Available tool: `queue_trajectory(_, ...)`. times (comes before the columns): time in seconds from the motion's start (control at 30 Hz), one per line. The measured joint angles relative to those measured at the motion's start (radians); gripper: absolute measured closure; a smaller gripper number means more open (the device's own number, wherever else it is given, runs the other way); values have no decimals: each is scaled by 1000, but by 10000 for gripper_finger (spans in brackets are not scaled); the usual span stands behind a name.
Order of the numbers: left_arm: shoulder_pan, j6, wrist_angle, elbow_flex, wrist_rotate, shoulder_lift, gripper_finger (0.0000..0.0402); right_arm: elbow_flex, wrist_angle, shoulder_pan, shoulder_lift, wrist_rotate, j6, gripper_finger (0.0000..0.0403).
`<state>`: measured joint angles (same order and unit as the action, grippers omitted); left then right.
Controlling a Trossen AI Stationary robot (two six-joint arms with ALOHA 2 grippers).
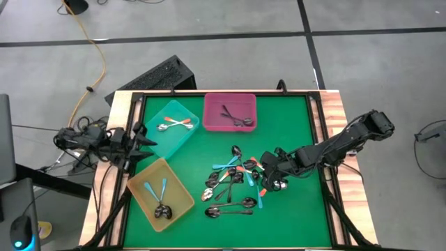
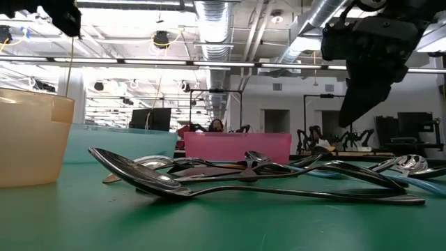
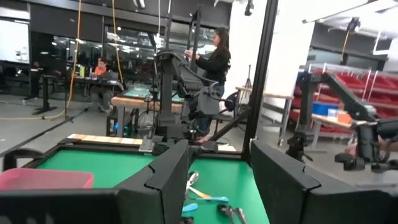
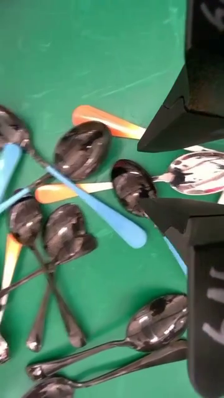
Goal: Sort silverware by color (type)
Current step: Put the blue spoon into the orange bin
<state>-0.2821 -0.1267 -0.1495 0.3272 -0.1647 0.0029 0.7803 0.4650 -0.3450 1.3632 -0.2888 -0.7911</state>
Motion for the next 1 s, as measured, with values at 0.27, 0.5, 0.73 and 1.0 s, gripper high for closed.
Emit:
queue_trajectory(0.27, 0, -16, 100, -58, -4, 0, 243, 0, -116, 52, 0, -13, 86, 265)
queue_trajectory(0.5, 0, -13, 155, -110, -34, 0, 243, 0, -181, 129, 0, -92, 85, 265)
queue_trajectory(0.73, 0, -18, 168, -137, -38, 0, 243, 0, -234, 204, 0, -102, 96, 265)
queue_trajectory(1.0, 0, -3, 167, -137, -38, 0, 243, 33, -310, 231, 131, -111, 152, 265)
